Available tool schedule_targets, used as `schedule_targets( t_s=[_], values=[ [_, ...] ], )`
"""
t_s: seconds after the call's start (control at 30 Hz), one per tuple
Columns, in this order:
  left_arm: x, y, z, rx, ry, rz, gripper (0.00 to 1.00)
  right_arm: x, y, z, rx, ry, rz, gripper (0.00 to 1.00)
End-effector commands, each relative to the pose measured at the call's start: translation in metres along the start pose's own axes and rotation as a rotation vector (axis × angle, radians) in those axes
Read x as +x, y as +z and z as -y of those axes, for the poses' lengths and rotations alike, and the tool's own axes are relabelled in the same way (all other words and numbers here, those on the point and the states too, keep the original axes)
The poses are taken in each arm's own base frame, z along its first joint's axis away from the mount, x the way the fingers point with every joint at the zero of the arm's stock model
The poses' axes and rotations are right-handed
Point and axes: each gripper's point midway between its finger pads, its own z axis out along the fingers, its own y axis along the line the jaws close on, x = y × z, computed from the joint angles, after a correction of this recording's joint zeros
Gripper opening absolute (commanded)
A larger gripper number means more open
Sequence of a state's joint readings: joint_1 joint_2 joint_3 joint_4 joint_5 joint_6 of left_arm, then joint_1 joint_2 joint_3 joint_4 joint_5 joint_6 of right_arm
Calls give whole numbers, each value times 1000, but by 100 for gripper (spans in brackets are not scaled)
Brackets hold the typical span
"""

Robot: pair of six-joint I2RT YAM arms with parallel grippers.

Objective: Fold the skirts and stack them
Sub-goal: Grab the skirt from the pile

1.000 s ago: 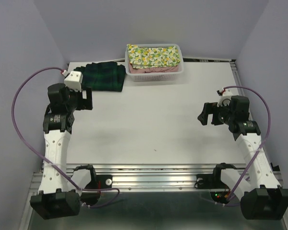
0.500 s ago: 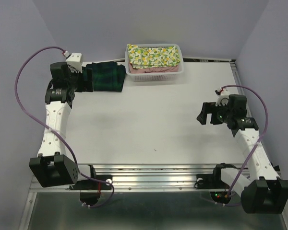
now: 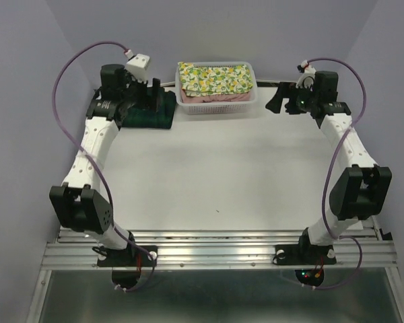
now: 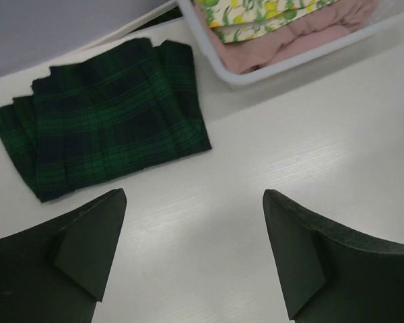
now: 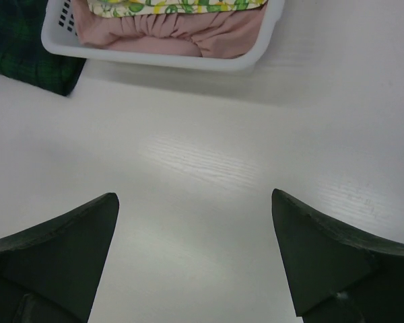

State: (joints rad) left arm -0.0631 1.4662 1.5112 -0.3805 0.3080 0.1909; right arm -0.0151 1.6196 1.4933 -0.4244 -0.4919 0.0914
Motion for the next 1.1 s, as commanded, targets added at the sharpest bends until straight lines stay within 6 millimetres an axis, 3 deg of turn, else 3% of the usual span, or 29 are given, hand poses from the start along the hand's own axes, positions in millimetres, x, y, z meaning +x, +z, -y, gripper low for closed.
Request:
schedule_targets(
  t_s=[0.0, 0.03, 0.07, 0.1, 0.23, 0.3, 0.33, 0.37, 0.43, 0.47, 0.53, 0.63, 0.73, 0.87, 0.97, 1.0, 1.07],
  values=[
    [-77, 49, 55, 114, 0, 156, 90, -21, 12, -10, -50, 21, 44, 100],
    [-84, 63, 61, 117, -3, 158, 89, -21, 13, -10, -52, 22, 53, 100],
    [-99, 91, 64, 117, -2, 168, 88, -9, 16, -7, -46, 34, 35, 100],
    [-100, 107, 79, 122, -3, 154, 88, -6, 16, -7, -47, 41, 32, 100],
    [-116, 187, 83, 24, -57, 212, 90, 11, 11, -5, -36, 39, 13, 100],
    [-122, 206, 83, -3, -71, 263, 94, 16, 5, -4, -17, 35, 12, 100],
    [-122, 215, 84, -4, -89, 280, 94, 17, 3, -5, -13, 33, 13, 100],
    [-109, 233, 85, -5, -86, 271, 94, 18, 1, -5, -8, 35, 14, 100],
    [-111, 247, 76, -61, -95, 323, 94, 25, -2, -6, -9, 45, 7, 100],
    [-97, 261, 75, -72, -92, 311, 94, 28, -2, -6, -11, 51, 1, 100],
    [-91, 273, 69, -108, -87, 322, 94, 31, -3, -6, -10, 49, -5, 100],
    [-58, 299, 66, -129, -84, 268, 93, 43, -2, -1, 10, 49, -26, 100],
    [-40, 312, 69, -115, -81, 246, 88, 46, 0, 1, 14, 48, -35, 100],
    [-34, 319, 73, -90, -79, 259, 78, 51, 0, 2, 16, 63, -49, 100],
    [-47, 321, 80, -40, -74, 318, 53, 52, -5, 3, 36, 48, -51, 100],
    [-51, 319, 80, -40, -75, 333, 53, 51, -6, 3, 36, 41, -47, 100],
    [-62, 316, 86, -2, -69, 369, 35, 50, -10, 6, 59, 34, -50, 100]
  ],
)
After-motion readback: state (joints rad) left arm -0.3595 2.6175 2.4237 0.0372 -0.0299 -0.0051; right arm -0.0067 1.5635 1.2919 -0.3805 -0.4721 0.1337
